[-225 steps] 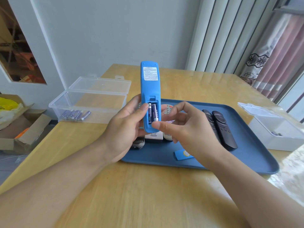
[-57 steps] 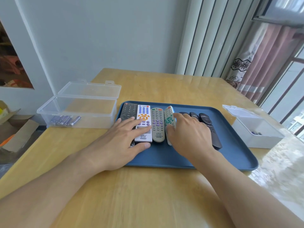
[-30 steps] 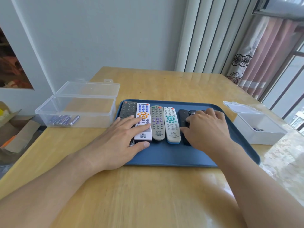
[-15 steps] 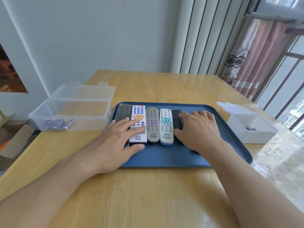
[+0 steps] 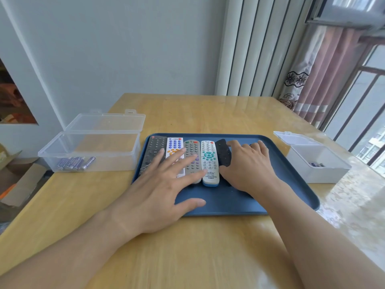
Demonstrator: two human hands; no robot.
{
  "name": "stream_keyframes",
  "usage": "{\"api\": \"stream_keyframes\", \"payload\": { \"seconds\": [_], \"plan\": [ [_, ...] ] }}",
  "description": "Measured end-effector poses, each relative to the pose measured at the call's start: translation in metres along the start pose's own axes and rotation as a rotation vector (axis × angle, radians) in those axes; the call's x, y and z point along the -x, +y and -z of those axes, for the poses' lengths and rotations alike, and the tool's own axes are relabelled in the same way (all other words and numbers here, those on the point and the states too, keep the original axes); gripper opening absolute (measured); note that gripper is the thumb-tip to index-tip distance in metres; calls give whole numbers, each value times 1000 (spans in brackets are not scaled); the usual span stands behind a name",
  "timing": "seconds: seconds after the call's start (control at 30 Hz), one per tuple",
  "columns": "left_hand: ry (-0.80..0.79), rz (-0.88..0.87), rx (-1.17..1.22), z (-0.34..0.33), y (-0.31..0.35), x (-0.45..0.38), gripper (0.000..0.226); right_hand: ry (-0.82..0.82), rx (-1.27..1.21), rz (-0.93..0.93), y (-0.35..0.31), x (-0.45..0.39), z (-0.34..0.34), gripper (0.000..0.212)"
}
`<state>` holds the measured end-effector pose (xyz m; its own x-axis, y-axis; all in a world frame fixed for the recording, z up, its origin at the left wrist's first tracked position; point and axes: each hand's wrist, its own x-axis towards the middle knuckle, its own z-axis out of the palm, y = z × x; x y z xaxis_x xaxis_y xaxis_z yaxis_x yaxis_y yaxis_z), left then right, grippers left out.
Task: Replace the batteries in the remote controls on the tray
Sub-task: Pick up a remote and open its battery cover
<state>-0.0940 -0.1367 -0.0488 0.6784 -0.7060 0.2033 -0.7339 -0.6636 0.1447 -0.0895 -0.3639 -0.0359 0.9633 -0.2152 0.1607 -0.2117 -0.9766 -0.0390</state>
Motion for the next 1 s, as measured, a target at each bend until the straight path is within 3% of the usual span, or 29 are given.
{"api": "stream_keyframes", "payload": {
  "seconds": [0.33,0.5,0.63,0.77,0.9,1.0],
  "plan": [
    [-19,-41,-80,-11,19,-6,65,95,-129,-6,-1,1,5,53],
    [87,-46,-11,-11,16,-6,68,381,-307,22,2,3,17,52],
    [374,174,563,-1,18,-5,61,601,-725,265,-9,13,28,43],
    [417,336,1204,17,14,-3,45,771,-791,592,-27,24,25,18],
    [608,416,1614,23,8,-4,34,734,-796,741,-39,29,18,13],
    [707,441,1660,26,2,-7,23,593,-851,642,-41,33,23,27]
  ]
}}
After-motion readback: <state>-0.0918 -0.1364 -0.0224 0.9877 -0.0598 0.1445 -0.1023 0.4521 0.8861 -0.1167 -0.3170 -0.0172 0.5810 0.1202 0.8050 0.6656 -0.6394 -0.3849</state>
